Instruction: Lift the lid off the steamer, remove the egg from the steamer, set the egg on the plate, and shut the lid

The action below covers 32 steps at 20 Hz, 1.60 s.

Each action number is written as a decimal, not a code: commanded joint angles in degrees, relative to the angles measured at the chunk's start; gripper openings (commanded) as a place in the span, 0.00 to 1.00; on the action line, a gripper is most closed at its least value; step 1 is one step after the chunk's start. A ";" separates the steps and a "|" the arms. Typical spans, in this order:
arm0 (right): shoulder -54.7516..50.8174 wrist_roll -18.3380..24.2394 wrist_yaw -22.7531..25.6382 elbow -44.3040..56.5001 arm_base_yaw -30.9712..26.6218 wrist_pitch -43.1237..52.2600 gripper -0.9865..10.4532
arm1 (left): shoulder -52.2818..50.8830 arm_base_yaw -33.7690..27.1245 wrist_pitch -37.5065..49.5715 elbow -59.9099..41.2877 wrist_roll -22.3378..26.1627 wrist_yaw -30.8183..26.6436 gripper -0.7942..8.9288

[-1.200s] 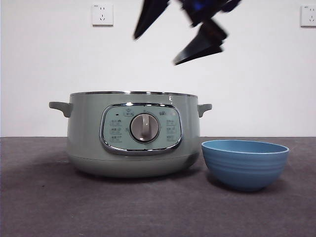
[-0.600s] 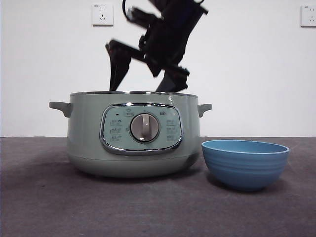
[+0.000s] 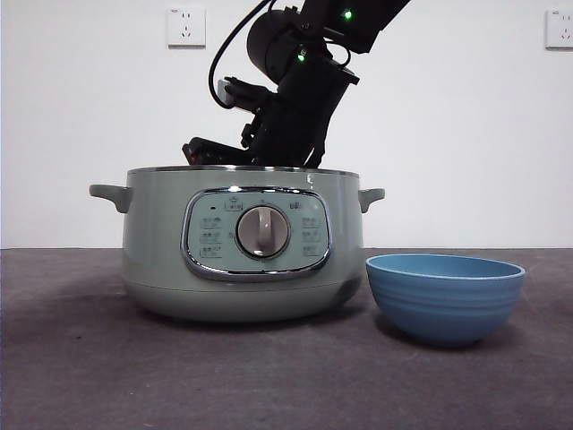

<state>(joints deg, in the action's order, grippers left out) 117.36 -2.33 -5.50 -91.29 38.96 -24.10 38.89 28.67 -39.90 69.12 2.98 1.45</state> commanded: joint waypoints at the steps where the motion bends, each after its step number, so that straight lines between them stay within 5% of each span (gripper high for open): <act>1: 1.70 0.24 0.04 -0.07 0.17 0.26 0.52 | -0.70 0.13 2.60 1.16 0.09 0.13 0.07; 3: 2.01 0.07 0.11 -0.07 0.15 0.26 0.49 | -0.70 0.13 2.47 1.16 0.17 0.13 0.07; 5: 2.01 -0.02 -0.07 -0.07 0.17 0.42 0.33 | -0.70 0.13 2.38 1.16 0.24 0.13 0.07; 11: 2.01 -0.24 -0.13 -0.07 0.15 0.48 0.08 | -0.70 0.13 1.16 1.16 0.26 0.13 0.07; 19: -7.69 -0.20 -0.09 -0.07 0.15 -0.59 0.08 | -0.70 0.13 0.90 1.16 0.26 0.13 0.07; 22: -18.75 0.70 0.48 -0.07 0.09 -7.87 0.08 | -0.70 0.11 1.29 1.16 0.26 0.13 0.07; 25: -30.18 2.45 8.24 -0.07 0.00 -19.91 0.08 | -0.70 0.13 1.29 1.16 0.26 0.28 0.07; 32: -40.85 2.45 8.81 4.63 -3.56 -33.75 0.08 | -0.70 0.13 0.15 1.16 0.26 0.39 0.07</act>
<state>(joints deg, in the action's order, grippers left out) 76.16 -0.19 3.20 -88.12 35.55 -57.82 38.89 28.67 -42.50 69.12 2.98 1.69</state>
